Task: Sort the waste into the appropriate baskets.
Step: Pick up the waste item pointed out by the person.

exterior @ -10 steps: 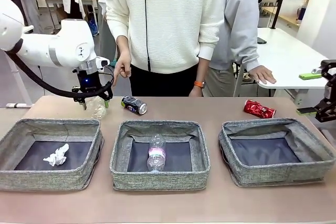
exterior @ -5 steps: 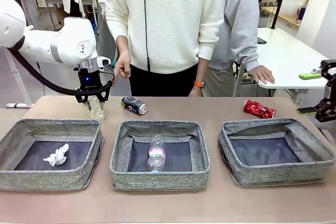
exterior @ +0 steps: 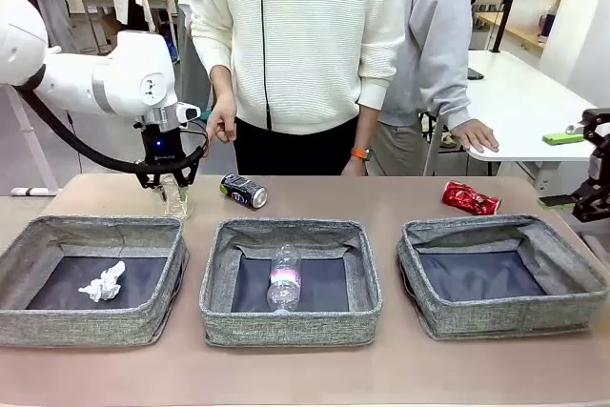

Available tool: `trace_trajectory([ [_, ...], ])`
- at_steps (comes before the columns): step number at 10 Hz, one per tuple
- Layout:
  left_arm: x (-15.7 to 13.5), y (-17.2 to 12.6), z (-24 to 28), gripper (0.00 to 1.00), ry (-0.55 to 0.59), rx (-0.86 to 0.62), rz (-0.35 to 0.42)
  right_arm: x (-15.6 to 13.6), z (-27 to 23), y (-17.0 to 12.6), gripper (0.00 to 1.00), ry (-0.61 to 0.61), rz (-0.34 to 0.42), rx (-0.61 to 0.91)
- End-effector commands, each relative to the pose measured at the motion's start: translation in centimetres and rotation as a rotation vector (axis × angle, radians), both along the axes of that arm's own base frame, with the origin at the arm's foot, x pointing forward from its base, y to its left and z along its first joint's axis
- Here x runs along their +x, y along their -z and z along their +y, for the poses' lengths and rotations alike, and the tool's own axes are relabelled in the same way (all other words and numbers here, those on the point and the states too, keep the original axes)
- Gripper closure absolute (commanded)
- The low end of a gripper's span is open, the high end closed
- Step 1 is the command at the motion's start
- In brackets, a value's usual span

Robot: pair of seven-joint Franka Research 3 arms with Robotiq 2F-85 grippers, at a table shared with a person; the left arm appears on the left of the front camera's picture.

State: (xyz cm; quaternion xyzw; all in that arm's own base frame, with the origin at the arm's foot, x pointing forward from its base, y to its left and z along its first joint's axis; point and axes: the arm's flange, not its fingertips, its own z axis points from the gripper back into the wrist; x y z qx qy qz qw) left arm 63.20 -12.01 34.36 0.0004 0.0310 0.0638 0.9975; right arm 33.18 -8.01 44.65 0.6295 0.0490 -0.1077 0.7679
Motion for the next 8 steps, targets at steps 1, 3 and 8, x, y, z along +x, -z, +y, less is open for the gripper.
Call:
trace_trajectory([
  [1, -0.1, -0.2, 0.4, 0.61, -0.033, 0.029, 0.010, 0.0, -0.1, -0.4, 0.00, -0.008, 0.018, -0.001],
  [3, -1.3, -4.7, 2.0, 0.61, -0.071, -0.023, -0.046, 0.0, -0.1, -0.4, 0.00, -0.008, 0.018, -0.001],
  [8, -19.2, -17.2, 7.4, 0.61, -0.158, -0.216, -0.057, 0.0, -0.1, -0.4, 0.00, -0.008, 0.018, -0.001],
])
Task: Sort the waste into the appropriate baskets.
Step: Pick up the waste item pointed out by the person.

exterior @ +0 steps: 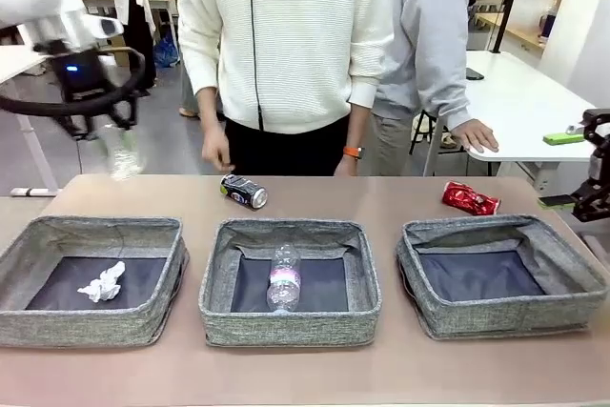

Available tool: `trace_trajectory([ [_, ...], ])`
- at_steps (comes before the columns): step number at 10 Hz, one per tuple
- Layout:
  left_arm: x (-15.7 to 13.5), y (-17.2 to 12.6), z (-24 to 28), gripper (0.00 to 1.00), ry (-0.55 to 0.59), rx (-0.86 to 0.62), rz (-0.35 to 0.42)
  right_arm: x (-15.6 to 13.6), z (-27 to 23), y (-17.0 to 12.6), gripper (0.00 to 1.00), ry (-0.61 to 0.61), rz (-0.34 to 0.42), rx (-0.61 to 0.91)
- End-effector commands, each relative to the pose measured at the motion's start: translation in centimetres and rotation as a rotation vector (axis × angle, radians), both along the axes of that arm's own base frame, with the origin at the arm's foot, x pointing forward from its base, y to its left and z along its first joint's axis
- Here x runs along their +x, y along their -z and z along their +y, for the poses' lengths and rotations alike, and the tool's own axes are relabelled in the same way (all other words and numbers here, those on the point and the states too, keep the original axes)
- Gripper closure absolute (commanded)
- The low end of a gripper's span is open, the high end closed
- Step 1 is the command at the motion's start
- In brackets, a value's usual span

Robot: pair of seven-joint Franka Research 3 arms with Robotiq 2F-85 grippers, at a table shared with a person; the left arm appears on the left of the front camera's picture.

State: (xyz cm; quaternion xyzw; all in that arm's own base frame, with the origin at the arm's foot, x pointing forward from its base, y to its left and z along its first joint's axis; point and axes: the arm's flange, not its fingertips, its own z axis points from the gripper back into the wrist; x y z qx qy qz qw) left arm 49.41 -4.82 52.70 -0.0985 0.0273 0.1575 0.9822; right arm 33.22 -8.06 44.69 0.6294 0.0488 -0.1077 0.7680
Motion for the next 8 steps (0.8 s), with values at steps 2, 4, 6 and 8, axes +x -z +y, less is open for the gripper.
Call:
trace_trajectory([
  [2, -11.0, 1.1, 0.4, 0.61, 0.107, -0.036, -0.159, -0.1, -0.1, -0.4, 0.00, -0.009, 0.019, -0.001],
  [4, -9.0, -0.1, 0.3, 0.61, 0.067, -0.009, -0.077, -0.1, -0.1, -0.4, 0.00, -0.009, 0.019, -0.001],
  [6, -9.0, -0.1, 0.3, 0.61, 0.067, -0.009, -0.077, -0.1, -0.1, -0.4, 0.00, -0.009, 0.019, -0.001],
  [8, -10.0, 0.5, 0.5, 0.61, 0.083, -0.016, -0.096, -0.1, -0.1, -0.4, 0.00, -0.009, 0.019, -0.001],
])
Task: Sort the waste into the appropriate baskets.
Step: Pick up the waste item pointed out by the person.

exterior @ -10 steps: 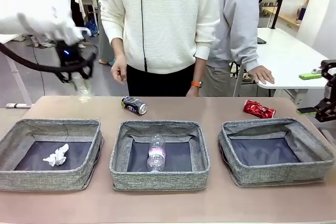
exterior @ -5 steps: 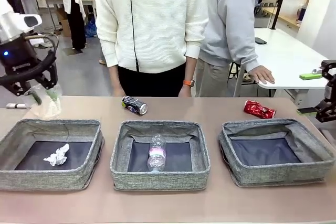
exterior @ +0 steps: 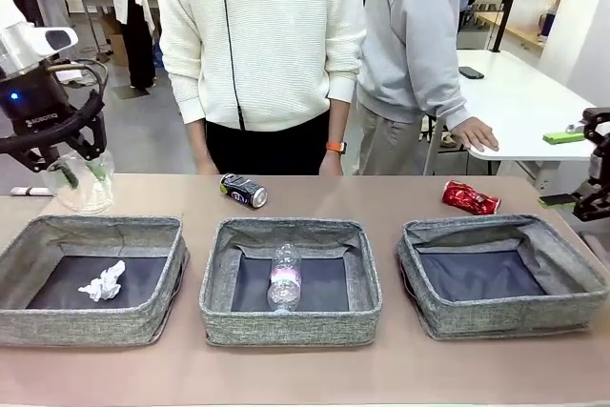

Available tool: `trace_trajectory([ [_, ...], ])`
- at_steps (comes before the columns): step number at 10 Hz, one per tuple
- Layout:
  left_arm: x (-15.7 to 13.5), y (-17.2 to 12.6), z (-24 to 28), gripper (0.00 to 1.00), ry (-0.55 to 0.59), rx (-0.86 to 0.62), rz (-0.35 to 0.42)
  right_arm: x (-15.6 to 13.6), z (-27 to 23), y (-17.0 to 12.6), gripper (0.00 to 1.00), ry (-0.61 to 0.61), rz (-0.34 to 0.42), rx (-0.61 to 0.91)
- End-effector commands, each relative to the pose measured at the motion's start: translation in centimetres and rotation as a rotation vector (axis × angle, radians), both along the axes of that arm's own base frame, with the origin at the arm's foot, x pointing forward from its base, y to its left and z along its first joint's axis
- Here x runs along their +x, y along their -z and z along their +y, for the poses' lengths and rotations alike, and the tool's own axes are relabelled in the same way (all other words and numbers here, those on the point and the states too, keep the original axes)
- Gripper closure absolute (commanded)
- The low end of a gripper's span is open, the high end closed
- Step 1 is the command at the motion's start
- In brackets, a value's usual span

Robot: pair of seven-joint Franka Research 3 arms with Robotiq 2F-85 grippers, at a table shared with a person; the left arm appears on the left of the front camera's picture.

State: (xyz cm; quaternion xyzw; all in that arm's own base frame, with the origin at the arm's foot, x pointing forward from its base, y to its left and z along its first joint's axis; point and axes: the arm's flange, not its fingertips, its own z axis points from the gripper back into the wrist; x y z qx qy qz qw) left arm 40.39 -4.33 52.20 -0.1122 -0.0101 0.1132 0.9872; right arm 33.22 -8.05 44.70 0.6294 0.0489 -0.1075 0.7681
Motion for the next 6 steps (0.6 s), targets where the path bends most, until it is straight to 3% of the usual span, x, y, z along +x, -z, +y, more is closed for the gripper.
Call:
trace_trajectory([
  [1, -1.6, -3.3, -2.7, 0.61, -0.001, -0.062, -0.023, -0.1, -0.1, -0.4, 0.00, -0.008, 0.019, -0.001],
  [3, -2.7, -11.0, -9.0, 0.61, 0.067, 0.020, -0.049, -0.1, -0.1, -0.4, 0.00, -0.008, 0.019, -0.001],
  [6, -2.8, -19.7, -19.4, 0.61, 0.303, 0.140, -0.021, -0.1, -0.1, -0.4, 0.00, -0.008, 0.019, -0.001],
])
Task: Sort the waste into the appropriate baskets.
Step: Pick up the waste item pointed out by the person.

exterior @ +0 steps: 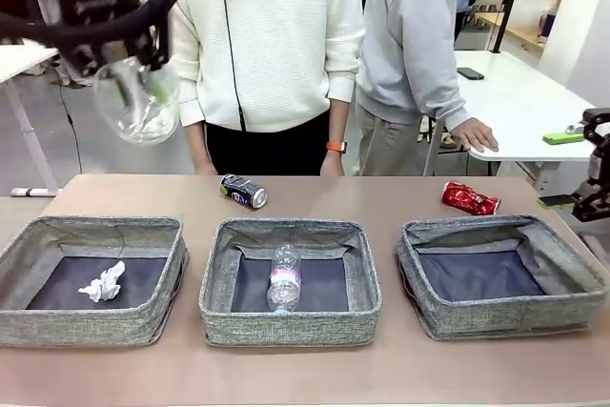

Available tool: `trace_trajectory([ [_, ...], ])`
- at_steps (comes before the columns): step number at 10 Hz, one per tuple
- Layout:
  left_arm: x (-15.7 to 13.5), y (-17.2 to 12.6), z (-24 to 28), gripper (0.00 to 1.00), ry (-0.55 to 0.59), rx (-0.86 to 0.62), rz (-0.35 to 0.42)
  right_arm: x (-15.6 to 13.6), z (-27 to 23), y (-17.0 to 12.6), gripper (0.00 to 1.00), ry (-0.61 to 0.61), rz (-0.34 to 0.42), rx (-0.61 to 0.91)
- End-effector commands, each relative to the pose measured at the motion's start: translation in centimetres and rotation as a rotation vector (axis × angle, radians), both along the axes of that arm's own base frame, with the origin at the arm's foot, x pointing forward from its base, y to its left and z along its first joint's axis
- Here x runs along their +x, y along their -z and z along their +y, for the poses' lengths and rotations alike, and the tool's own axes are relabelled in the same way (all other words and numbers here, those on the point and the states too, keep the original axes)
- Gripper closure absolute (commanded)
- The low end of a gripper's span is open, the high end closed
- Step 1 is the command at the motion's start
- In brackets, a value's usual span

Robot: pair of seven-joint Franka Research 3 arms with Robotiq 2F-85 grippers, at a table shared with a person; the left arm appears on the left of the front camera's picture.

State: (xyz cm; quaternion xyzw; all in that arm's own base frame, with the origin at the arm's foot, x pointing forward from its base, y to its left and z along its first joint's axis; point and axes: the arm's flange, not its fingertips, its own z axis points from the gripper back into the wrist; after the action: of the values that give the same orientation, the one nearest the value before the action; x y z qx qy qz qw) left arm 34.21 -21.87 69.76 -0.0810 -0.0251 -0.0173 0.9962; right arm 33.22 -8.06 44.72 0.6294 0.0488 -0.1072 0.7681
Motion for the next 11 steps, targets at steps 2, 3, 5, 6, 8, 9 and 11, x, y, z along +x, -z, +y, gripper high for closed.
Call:
trace_trajectory([
  [2, 3.5, -5.2, -8.1, 0.61, 0.137, 0.102, 0.006, -0.1, -0.1, -0.4, 0.00, -0.008, 0.019, 0.000],
  [3, 3.5, -6.0, -10.3, 0.61, 0.132, 0.083, 0.007, -0.1, -0.1, -0.4, 0.00, -0.008, 0.019, 0.000],
  [5, 2.9, -7.2, -13.9, 0.61, 0.048, 0.036, 0.014, -0.1, -0.1, -0.4, 0.00, -0.008, 0.019, 0.000],
  [6, 2.6, -7.5, -15.0, 0.61, -0.011, 0.012, 0.036, -0.1, -0.1, -0.4, 0.00, -0.008, 0.019, 0.000],
  [8, 1.6, -7.0, -16.7, 0.61, 0.010, 0.044, -0.008, -0.1, -0.1, -0.4, 0.00, -0.008, 0.019, 0.000],
  [9, 1.4, -6.7, -17.2, 0.61, -0.007, 0.043, -0.031, -0.1, -0.1, -0.4, 0.00, -0.008, 0.019, 0.000],
  [11, 1.4, -6.0, -16.8, 0.61, 0.005, 0.074, -0.070, -0.1, -0.1, -0.4, 0.00, -0.008, 0.019, 0.000],
])
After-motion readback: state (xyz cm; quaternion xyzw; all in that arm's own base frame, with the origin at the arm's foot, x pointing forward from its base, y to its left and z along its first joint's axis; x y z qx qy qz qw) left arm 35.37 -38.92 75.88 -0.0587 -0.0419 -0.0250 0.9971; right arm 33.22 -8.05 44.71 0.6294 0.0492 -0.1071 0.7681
